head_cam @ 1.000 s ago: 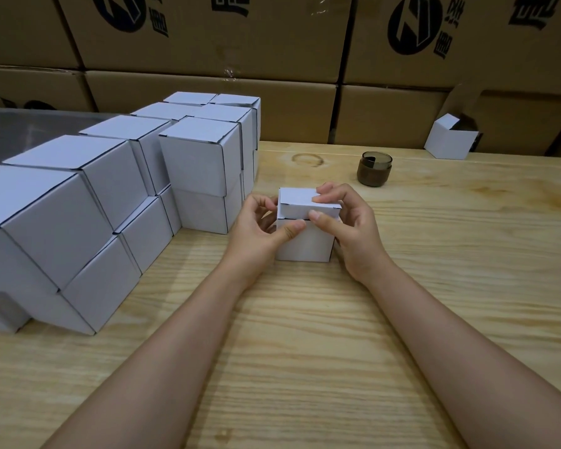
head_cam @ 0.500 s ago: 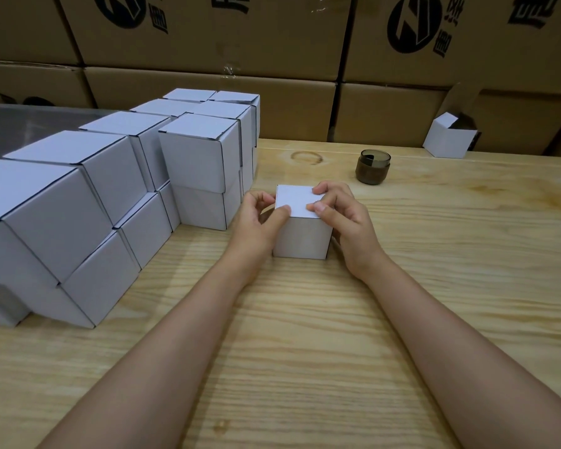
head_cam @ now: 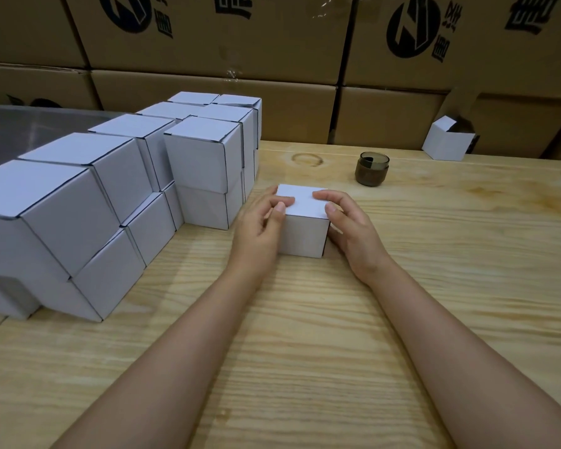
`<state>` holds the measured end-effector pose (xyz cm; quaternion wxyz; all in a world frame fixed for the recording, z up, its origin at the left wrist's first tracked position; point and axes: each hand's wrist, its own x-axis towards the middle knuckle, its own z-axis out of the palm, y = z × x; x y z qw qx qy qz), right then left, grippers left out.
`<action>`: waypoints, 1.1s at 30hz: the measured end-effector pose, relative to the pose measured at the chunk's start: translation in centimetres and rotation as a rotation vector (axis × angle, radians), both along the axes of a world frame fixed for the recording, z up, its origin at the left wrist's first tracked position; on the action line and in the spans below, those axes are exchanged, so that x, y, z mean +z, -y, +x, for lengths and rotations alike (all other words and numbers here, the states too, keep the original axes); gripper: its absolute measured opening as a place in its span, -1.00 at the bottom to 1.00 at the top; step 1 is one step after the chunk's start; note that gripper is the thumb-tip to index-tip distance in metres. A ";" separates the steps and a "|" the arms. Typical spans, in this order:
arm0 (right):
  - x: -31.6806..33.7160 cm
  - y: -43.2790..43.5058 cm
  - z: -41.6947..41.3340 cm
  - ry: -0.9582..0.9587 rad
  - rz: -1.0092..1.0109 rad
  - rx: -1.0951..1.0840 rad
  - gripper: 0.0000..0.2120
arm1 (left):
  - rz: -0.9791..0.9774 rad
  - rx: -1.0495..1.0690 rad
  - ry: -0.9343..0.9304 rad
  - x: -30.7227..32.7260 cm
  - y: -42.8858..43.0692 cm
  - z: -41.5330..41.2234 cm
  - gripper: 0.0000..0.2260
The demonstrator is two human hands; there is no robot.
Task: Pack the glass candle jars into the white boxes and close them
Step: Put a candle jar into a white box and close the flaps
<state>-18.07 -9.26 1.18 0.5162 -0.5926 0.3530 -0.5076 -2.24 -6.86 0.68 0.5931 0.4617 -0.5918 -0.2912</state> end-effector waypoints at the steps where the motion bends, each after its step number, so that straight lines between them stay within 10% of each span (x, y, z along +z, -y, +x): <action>1: 0.1 -0.2 0.0 -0.014 -0.013 0.023 -0.76 | -0.070 0.098 0.145 0.1 -0.5 0.0 -0.81; 9: 0.3 -2.5 2.0 -0.172 -0.115 0.083 -0.49 | -0.214 0.403 0.951 3.2 -4.7 2.8 -0.47; 18: -1.0 -3.3 10.8 -0.234 -0.097 -0.040 -0.44 | -0.105 0.591 1.076 2.4 -7.7 8.4 -0.68; 29: -1.2 -2.1 13.1 -0.188 -0.029 -0.075 -0.46 | 0.062 0.618 0.948 2.2 -6.8 7.6 -0.44; 33: -0.9 -1.7 12.1 -0.213 0.021 -0.009 -0.40 | -0.211 0.536 0.945 2.4 -7.2 5.1 -0.59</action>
